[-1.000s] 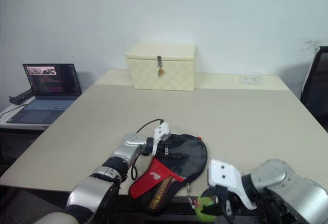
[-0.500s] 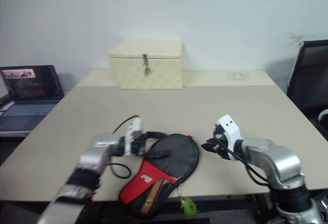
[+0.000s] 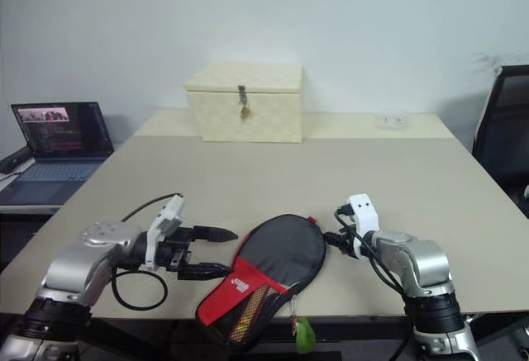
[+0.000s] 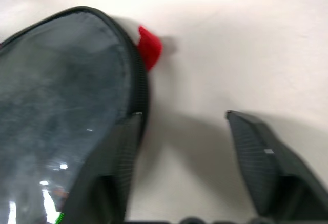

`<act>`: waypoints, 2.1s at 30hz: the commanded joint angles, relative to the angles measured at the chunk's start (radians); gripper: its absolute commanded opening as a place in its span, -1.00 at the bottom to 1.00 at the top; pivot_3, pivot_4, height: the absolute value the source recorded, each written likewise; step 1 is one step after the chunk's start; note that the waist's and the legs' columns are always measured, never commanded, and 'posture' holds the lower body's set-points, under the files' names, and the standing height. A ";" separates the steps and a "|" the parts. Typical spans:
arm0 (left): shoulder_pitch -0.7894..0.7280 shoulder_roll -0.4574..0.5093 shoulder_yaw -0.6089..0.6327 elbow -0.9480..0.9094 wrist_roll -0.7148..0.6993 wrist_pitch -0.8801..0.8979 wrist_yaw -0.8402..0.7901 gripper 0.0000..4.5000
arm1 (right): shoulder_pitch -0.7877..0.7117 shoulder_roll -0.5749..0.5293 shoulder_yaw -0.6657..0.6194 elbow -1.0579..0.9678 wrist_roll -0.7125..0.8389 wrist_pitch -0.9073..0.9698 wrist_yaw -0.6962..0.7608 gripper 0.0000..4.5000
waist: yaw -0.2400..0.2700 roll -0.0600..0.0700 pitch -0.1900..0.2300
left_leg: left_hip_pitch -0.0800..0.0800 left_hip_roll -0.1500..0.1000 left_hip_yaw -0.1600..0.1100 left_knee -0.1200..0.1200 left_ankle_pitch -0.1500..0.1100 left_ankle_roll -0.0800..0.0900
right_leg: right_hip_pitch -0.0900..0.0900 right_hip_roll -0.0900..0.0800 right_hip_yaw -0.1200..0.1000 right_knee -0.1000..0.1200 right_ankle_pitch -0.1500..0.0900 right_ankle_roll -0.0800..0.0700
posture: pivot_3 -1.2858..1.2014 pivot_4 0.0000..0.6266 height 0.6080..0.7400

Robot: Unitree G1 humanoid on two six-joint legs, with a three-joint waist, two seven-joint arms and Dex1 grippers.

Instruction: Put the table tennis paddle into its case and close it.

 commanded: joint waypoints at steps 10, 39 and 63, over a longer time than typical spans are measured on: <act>0.026 0.033 0.026 -0.067 -0.030 -0.008 0.021 1.00 | -0.030 -0.015 -0.159 -0.174 0.096 0.158 -0.006 0.49 | -0.005 0.001 0.001 | 0.000 0.000 0.000 0.000 0.000 0.000 | 0.000 0.000 0.000 0.001 -0.001 -0.001 | 0.03 -0.52 1.00; 0.032 0.044 0.003 -0.079 -0.033 -0.043 -0.009 1.00 | -0.026 0.139 0.023 -0.014 0.033 0.006 -0.087 -0.48 | -0.011 0.001 0.001 | 0.001 0.001 0.001 0.000 0.000 0.000 | 0.000 0.001 0.001 0.002 -0.002 -0.001 | 0.03 -0.52 1.00; 0.061 0.025 -0.001 -0.105 -0.030 -0.058 0.059 1.00 | -0.577 0.152 0.224 0.909 -0.253 -0.628 0.228 -0.99 | -0.012 0.002 0.001 | 0.000 0.000 0.002 0.000 0.000 0.000 | -0.003 0.001 0.001 0.006 -0.001 -0.002 | 0.03 -0.52 1.00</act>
